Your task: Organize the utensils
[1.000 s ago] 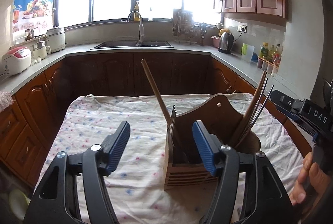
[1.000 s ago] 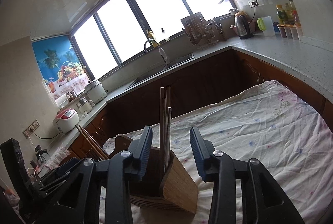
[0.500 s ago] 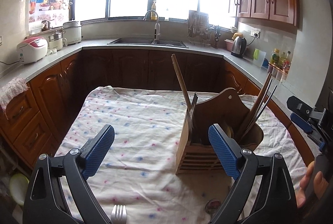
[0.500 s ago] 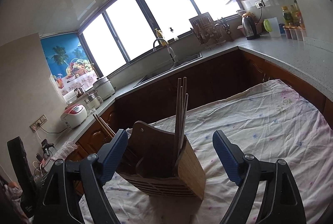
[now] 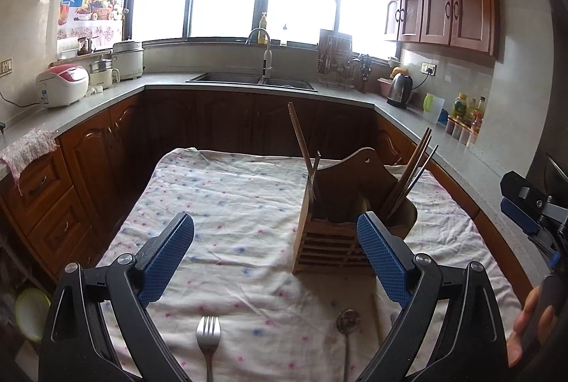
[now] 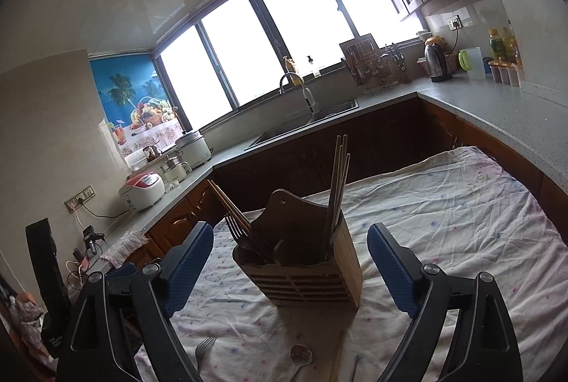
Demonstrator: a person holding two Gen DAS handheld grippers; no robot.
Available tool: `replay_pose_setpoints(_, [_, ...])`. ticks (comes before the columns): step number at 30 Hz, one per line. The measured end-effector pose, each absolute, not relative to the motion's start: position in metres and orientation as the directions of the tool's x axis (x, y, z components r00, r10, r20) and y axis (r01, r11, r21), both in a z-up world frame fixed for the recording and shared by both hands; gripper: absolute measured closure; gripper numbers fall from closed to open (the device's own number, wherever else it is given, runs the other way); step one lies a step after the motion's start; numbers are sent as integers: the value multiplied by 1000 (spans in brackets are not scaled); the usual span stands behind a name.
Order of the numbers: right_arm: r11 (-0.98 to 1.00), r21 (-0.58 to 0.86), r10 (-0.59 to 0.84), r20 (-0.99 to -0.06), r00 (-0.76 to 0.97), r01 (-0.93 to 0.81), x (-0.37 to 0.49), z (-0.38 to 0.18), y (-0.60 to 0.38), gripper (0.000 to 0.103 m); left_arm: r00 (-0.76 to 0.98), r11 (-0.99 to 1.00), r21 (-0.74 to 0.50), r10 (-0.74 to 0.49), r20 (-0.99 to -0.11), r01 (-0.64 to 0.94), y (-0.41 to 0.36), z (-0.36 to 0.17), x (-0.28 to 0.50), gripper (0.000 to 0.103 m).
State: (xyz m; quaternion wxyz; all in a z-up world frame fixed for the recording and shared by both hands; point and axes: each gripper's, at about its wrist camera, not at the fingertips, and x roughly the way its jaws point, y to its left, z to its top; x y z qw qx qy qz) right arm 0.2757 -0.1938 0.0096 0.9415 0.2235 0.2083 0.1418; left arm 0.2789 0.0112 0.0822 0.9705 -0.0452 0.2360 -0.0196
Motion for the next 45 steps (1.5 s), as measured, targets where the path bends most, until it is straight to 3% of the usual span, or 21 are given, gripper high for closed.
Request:
replay_pose_setpoints(12, [865,456,370,-304,878,-207,211,14,-188,8,874,986,-167,-85,-479,4,27,63,212,4])
replay_pose_setpoints(27, [899,363,367,-326,871,-243,111,-42,-168,5,860,985,-172,-82,-504,-7,43,17,121,4])
replay_pose_setpoints(37, [904,343,371,-330,868,-255,74,-51,-166,5,900,989,-143,-31,-435,-36,44,22,65,4])
replay_pose_setpoints(45, [939,223,307,-211,928,-260,34,-18,-162,0,944,994,-107,-13,-330,-24,32,31,32,0])
